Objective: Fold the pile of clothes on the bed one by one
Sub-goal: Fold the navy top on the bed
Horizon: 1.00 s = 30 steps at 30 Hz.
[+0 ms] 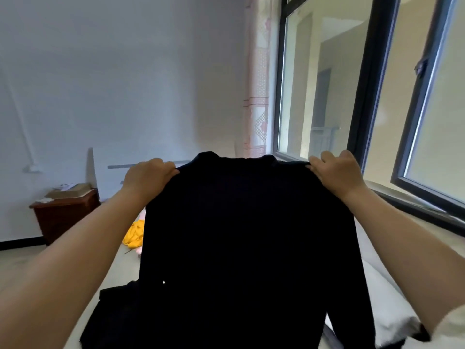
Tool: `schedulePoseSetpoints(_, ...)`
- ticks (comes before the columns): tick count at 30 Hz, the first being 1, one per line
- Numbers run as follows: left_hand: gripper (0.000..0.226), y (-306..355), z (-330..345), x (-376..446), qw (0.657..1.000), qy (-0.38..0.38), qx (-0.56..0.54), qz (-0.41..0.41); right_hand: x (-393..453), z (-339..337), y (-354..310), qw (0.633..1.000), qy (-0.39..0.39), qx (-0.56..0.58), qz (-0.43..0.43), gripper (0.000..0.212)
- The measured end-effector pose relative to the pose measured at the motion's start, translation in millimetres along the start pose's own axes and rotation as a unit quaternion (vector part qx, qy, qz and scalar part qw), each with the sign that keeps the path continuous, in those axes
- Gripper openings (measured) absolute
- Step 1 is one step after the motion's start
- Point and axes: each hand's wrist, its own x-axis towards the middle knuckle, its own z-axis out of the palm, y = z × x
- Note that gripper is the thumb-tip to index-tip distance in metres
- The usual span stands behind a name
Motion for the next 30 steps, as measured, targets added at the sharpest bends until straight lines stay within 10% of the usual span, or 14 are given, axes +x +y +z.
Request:
schedulePoseSetpoints(15,0.035,41.9,385.2,-21.4,0.922,-0.383,0.046,-0.018,-237.2,320.4,-118.0,0.942,-0.263,0.206,-0.019,0.024)
schedulePoseSetpoints(25,0.036,52.5,538.6,-53.4,0.939,-0.339,0.049,-0.005,-313.9,435.9,-175.5,0.880,-0.405,0.248,0.010,0.029)
schedulePoseSetpoints(30,0.036,58.2,597.8,-29.4,0.944,-0.305,-0.020,-0.121,-335.9,484.3,-211.8,0.822,-0.516,0.151,0.189,0.033)
